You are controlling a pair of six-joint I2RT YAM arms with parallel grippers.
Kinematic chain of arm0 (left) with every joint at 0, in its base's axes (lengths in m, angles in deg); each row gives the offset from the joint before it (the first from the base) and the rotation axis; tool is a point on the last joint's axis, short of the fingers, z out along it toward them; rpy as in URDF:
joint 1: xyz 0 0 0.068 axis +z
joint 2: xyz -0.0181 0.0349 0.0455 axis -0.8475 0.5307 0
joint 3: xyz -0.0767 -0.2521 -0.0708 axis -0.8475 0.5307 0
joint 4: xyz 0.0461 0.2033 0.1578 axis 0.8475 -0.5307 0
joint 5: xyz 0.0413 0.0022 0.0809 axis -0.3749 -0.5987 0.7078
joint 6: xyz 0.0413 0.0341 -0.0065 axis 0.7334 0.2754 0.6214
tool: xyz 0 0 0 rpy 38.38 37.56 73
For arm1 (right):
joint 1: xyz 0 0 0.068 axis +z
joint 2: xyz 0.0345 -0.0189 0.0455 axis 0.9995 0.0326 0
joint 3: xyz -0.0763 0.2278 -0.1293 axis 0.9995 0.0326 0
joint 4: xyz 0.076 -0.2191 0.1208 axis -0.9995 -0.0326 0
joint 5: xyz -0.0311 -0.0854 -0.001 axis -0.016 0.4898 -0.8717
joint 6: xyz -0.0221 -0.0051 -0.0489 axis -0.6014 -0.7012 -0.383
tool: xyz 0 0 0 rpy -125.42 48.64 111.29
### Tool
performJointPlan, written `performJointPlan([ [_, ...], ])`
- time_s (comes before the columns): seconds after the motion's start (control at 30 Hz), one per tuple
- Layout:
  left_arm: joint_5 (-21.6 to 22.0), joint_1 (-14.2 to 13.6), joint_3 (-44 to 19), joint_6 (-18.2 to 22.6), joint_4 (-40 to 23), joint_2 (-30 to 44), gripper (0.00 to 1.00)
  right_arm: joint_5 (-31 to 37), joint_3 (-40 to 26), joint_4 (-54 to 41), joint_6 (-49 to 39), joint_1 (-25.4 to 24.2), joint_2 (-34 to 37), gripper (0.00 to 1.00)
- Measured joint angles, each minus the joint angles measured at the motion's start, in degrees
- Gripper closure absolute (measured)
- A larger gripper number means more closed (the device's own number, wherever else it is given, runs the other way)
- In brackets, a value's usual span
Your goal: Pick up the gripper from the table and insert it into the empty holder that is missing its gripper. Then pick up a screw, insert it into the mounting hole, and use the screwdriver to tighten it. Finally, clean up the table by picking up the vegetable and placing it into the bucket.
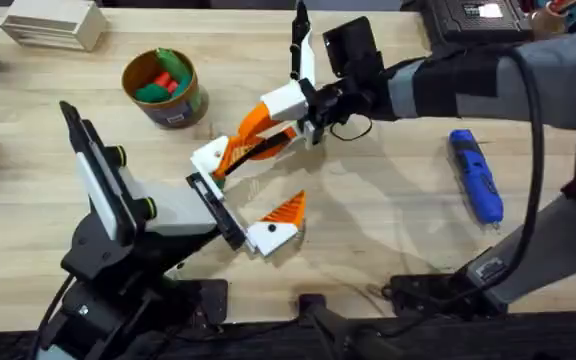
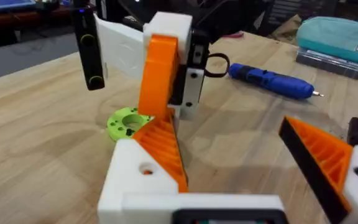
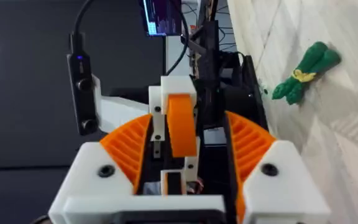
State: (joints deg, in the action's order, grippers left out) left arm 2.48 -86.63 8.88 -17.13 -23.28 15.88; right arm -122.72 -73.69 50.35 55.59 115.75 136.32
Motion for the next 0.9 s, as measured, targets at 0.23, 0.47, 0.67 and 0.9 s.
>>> performJointPlan([
  [0.23,0.00,0.00,0.00,0.00,0.00,0.00,0.014,-0.22,0.00,-0.20,-2.22,0.00,0.00,0.674],
  [0.47,0.02,0.00,0.00,-0.05,0.00,0.00,0.014,-1.33,-0.09,-0.17,-2.46,-0.02,0.00,0.982],
  [0.67,0.04,0.00,0.00,-0.07,-0.02,0.00,0.014,-1.25,-0.09,-0.17,-2.42,0.00,0.00,0.983],
  [0.9,1.45,0.13,0.00,-0.74,-0.15,0.00,0.014,0.97,-0.33,0.05,-1.45,0.83,0.00,0.984],
])
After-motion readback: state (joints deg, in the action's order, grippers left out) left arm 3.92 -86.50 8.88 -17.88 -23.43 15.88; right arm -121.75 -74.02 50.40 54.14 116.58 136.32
